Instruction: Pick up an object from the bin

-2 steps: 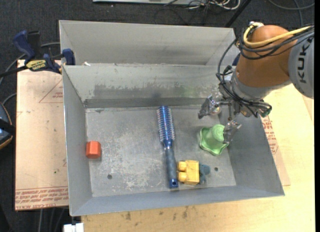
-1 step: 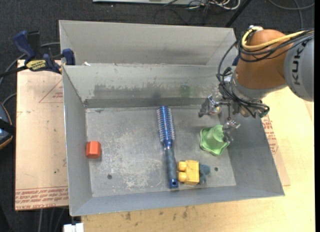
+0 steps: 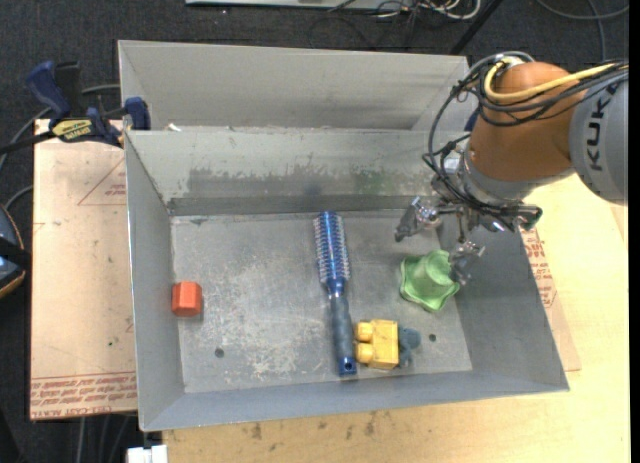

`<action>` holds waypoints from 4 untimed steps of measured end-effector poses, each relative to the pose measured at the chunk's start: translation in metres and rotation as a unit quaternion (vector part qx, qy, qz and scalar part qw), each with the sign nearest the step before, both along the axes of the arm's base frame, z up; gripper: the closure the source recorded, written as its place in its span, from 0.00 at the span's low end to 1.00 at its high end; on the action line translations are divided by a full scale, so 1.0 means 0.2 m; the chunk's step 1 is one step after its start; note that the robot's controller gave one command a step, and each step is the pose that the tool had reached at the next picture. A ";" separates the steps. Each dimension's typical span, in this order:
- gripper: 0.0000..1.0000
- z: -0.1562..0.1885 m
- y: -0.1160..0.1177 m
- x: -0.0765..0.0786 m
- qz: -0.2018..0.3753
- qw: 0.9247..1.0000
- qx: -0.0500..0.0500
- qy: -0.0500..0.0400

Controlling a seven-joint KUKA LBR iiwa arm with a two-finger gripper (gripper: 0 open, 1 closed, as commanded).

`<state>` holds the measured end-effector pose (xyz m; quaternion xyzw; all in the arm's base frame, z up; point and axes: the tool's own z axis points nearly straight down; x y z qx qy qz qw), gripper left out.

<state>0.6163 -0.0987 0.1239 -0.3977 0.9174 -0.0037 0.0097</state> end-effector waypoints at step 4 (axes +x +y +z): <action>1.00 0.48 0.03 -0.10 0.504 0.863 -0.007 0.005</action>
Offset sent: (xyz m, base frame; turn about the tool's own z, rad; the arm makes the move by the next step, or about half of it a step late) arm -0.0111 -0.0354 0.0102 -0.4388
